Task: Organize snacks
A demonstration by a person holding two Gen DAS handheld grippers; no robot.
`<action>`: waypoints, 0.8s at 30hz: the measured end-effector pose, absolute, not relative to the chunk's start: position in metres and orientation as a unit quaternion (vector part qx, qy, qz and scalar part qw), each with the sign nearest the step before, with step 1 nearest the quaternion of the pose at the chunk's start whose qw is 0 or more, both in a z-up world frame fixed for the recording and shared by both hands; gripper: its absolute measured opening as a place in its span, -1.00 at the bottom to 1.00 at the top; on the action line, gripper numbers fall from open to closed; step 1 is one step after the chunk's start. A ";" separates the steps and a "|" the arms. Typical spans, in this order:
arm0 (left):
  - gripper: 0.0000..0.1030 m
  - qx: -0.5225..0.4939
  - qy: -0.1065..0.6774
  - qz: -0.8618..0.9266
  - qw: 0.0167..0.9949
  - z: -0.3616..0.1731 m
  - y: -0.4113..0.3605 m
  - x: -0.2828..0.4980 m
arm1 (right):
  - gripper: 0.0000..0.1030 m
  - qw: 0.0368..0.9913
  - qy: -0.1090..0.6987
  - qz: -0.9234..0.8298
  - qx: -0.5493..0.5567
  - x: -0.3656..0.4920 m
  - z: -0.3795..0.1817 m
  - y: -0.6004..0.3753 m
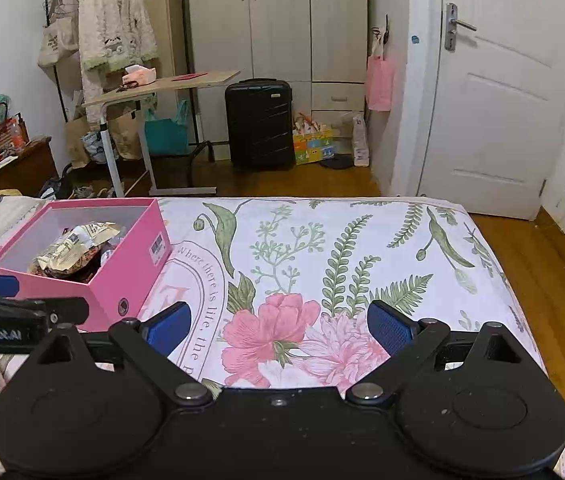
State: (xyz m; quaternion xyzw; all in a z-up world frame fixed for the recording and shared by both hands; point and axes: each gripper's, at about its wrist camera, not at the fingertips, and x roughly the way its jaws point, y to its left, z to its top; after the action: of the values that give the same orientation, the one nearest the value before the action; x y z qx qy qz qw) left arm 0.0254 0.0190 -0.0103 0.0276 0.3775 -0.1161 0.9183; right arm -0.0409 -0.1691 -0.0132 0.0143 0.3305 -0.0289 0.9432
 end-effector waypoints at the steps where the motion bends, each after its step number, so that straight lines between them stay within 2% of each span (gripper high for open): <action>1: 0.86 0.031 0.378 -0.116 0.918 -0.011 0.018 0.025 | 0.88 0.943 0.330 -0.030 0.013 -0.041 -0.014 -0.169; 24: 0.86 0.035 0.375 -0.110 0.920 -0.021 0.015 0.022 | 0.88 0.930 0.365 -0.047 0.016 -0.040 -0.023 -0.172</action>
State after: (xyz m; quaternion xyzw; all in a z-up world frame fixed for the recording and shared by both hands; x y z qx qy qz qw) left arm 0.0223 0.0154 -0.0215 0.0346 0.3751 -0.1100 0.9198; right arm -0.0398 -0.1723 -0.0233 0.0160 0.3650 -0.0469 0.9297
